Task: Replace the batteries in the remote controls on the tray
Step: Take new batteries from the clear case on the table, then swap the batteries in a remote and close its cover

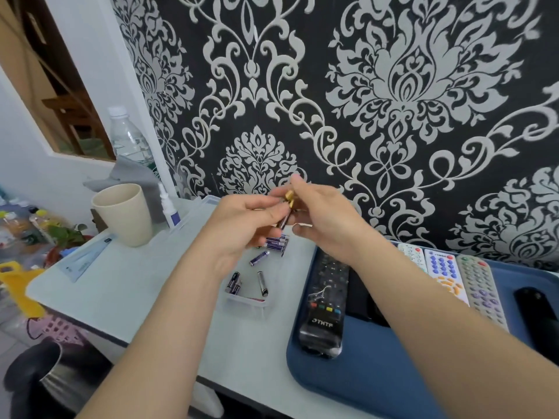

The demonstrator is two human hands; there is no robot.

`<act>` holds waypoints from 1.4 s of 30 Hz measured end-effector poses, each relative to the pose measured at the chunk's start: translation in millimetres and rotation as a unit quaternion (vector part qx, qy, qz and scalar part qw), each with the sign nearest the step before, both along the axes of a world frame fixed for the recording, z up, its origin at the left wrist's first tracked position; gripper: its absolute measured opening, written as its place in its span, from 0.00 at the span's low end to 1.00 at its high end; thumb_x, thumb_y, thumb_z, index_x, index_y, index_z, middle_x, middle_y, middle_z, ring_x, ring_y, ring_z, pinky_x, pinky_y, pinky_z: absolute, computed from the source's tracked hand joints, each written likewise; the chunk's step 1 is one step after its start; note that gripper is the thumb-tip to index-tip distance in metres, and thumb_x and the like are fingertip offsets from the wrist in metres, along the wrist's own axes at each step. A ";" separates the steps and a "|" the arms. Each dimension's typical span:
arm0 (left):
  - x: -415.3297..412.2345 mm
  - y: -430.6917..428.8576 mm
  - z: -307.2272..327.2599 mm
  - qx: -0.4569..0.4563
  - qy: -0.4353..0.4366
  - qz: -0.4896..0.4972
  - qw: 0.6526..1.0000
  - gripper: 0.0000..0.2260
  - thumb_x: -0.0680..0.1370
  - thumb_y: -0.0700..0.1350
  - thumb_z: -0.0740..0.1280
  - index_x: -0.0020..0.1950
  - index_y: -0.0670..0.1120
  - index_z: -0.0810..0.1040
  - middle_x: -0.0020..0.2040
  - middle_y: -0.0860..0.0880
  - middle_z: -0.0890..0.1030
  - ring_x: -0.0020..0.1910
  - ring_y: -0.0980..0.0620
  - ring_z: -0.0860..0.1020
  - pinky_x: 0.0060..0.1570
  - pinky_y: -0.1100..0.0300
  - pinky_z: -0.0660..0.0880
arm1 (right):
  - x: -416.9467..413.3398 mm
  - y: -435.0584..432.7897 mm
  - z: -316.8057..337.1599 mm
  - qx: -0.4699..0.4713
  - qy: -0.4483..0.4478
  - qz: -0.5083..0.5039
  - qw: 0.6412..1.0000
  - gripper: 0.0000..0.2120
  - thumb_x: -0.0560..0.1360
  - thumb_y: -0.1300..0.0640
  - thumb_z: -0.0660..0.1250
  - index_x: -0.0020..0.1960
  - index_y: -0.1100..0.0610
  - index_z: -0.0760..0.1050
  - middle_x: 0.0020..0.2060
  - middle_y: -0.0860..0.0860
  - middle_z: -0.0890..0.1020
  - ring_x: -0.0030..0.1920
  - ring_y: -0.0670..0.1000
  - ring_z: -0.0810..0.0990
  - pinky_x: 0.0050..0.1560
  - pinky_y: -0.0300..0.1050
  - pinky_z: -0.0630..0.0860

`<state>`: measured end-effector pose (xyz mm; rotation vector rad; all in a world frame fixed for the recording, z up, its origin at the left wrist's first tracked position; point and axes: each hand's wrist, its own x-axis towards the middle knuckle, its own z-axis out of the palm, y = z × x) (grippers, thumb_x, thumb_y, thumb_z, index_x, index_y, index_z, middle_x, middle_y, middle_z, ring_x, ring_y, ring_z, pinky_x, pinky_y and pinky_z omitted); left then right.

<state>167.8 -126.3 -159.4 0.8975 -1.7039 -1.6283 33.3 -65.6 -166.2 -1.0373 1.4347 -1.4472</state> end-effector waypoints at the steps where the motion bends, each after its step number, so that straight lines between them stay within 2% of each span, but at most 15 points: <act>1: -3.1 6.0 3.9 0.054 0.050 -0.020 0.997 0.03 0.75 0.41 0.70 0.46 0.45 0.83 0.37 0.48 0.84 0.27 0.57 0.77 0.23 0.69 0.69 | -2.0 6.6 2.3 -0.006 -0.054 0.012 0.998 0.19 0.81 0.45 0.59 0.51 0.56 0.83 0.39 0.52 0.79 0.36 0.45 0.75 0.38 0.39 0.71; 4: -20.5 24.3 14.6 0.157 0.156 -0.055 0.974 0.05 0.76 0.40 0.68 0.42 0.42 0.83 0.34 0.47 0.83 0.27 0.57 0.77 0.22 0.71 0.72 | -12.5 36.0 11.1 -0.046 -0.108 0.032 0.993 0.13 0.80 0.49 0.63 0.45 0.52 0.84 0.36 0.49 0.76 0.39 0.46 0.75 0.40 0.39 0.70; 7: -45.3 50.3 22.6 0.169 0.186 -0.093 0.963 0.07 0.78 0.38 0.65 0.43 0.40 0.82 0.34 0.45 0.82 0.29 0.55 0.79 0.27 0.69 0.76 | -30.2 67.0 20.3 -0.076 -0.081 -0.049 0.993 0.08 0.77 0.56 0.68 0.53 0.56 0.83 0.37 0.50 0.80 0.39 0.46 0.76 0.43 0.40 0.72; 15: -114.1 132.9 20.5 0.080 0.042 -0.240 0.967 0.09 0.82 0.41 0.58 0.53 0.44 0.79 0.42 0.43 0.85 0.41 0.47 0.85 0.36 0.61 0.80 | -83.5 166.0 20.4 -0.052 0.043 -0.227 0.971 0.06 0.77 0.59 0.70 0.50 0.58 0.85 0.45 0.60 0.86 0.42 0.52 0.82 0.45 0.44 0.81; 18: -129.5 152.3 8.6 0.131 0.047 -0.278 0.950 0.09 0.81 0.37 0.61 0.56 0.39 0.79 0.45 0.42 0.84 0.44 0.46 0.84 0.36 0.64 0.80 | -95.1 194.3 7.3 -0.034 0.096 -0.244 0.965 0.08 0.78 0.58 0.67 0.49 0.58 0.85 0.40 0.53 0.87 0.39 0.45 0.83 0.39 0.36 0.78; 21: -141.5 163.3 -3.9 0.194 0.070 -0.234 0.950 0.06 0.77 0.33 0.64 0.51 0.37 0.80 0.40 0.43 0.84 0.39 0.50 0.84 0.32 0.68 0.78 | -104.8 207.2 -8.0 0.006 0.169 -0.239 0.956 0.15 0.81 0.56 0.62 0.47 0.64 0.83 0.33 0.51 0.82 0.33 0.43 0.77 0.36 0.34 0.74; 23: -148.7 166.2 -9.4 0.204 0.075 -0.202 0.955 0.06 0.77 0.33 0.65 0.51 0.37 0.79 0.39 0.43 0.84 0.38 0.50 0.84 0.33 0.67 0.80 | -116.0 216.2 -12.8 0.060 0.304 -0.269 0.912 0.14 0.82 0.55 0.60 0.49 0.63 0.81 0.36 0.51 0.81 0.36 0.45 0.77 0.41 0.41 0.74; 26: -153.7 167.8 -15.0 0.210 0.084 -0.181 0.957 0.11 0.78 0.32 0.63 0.57 0.42 0.78 0.39 0.41 0.84 0.39 0.47 0.85 0.36 0.64 0.81 | -129.4 236.4 -22.6 0.242 0.526 -0.262 0.772 0.13 0.80 0.56 0.58 0.61 0.56 0.76 0.53 0.57 0.81 0.55 0.58 0.78 0.52 0.49 0.75; 27: -154.3 167.6 -16.2 0.209 0.085 -0.182 0.957 0.12 0.78 0.32 0.62 0.58 0.43 0.78 0.39 0.41 0.84 0.39 0.47 0.84 0.36 0.64 0.81 | -128.9 241.3 -29.2 0.313 0.558 -0.238 0.731 0.14 0.80 0.54 0.58 0.62 0.56 0.73 0.56 0.58 0.78 0.57 0.59 0.77 0.52 0.48 0.73; 29: -156.5 167.7 -19.8 0.208 0.084 -0.186 0.956 0.11 0.78 0.33 0.63 0.58 0.42 0.79 0.41 0.41 0.84 0.40 0.47 0.84 0.36 0.64 0.81 | -125.2 244.7 -46.1 0.414 0.558 -0.190 0.694 0.16 0.79 0.51 0.60 0.64 0.58 0.69 0.60 0.59 0.75 0.60 0.59 0.75 0.51 0.48 0.72; 32: -160.3 170.3 -26.0 0.188 0.057 -0.181 0.964 0.06 0.77 0.38 0.67 0.53 0.42 0.79 0.42 0.43 0.84 0.37 0.50 0.83 0.28 0.67 0.77 | -128.2 240.0 -57.5 0.423 0.513 -0.182 0.724 0.20 0.76 0.48 0.66 0.61 0.60 0.67 0.57 0.59 0.75 0.57 0.58 0.75 0.47 0.48 0.70; 36: -160.8 171.4 -33.1 0.139 0.042 -0.165 0.975 0.06 0.76 0.40 0.69 0.52 0.41 0.81 0.38 0.46 0.80 0.30 0.57 0.72 0.23 0.70 0.65 | -133.3 241.0 -47.0 0.390 0.442 -0.208 0.781 0.20 0.71 0.49 0.71 0.49 0.57 0.62 0.38 0.49 0.71 0.43 0.54 0.73 0.40 0.44 0.67; 39: -159.4 170.8 -35.9 0.130 0.061 -0.153 0.978 0.08 0.78 0.39 0.67 0.56 0.43 0.81 0.42 0.44 0.84 0.31 0.57 0.73 0.28 0.69 0.72 | -135.4 242.8 -42.6 0.297 0.416 -0.263 0.818 0.13 0.72 0.55 0.68 0.50 0.57 0.66 0.38 0.50 0.73 0.42 0.54 0.75 0.40 0.46 0.69; 40: -159.2 170.6 -36.3 0.134 0.071 -0.150 0.977 0.09 0.78 0.38 0.66 0.57 0.44 0.80 0.43 0.43 0.84 0.32 0.57 0.75 0.31 0.68 0.75 | -134.9 243.7 -40.0 0.241 0.357 -0.283 0.857 0.10 0.73 0.57 0.67 0.49 0.56 0.67 0.38 0.50 0.75 0.41 0.54 0.76 0.39 0.47 0.72; 42: -159.2 172.0 -36.0 0.127 0.088 -0.150 0.977 0.09 0.79 0.37 0.65 0.58 0.44 0.80 0.45 0.42 0.85 0.34 0.56 0.76 0.34 0.67 0.77 | -131.1 245.9 -30.9 0.113 0.122 -0.291 0.942 0.07 0.75 0.64 0.65 0.47 0.56 0.68 0.37 0.52 0.76 0.36 0.55 0.81 0.36 0.48 0.79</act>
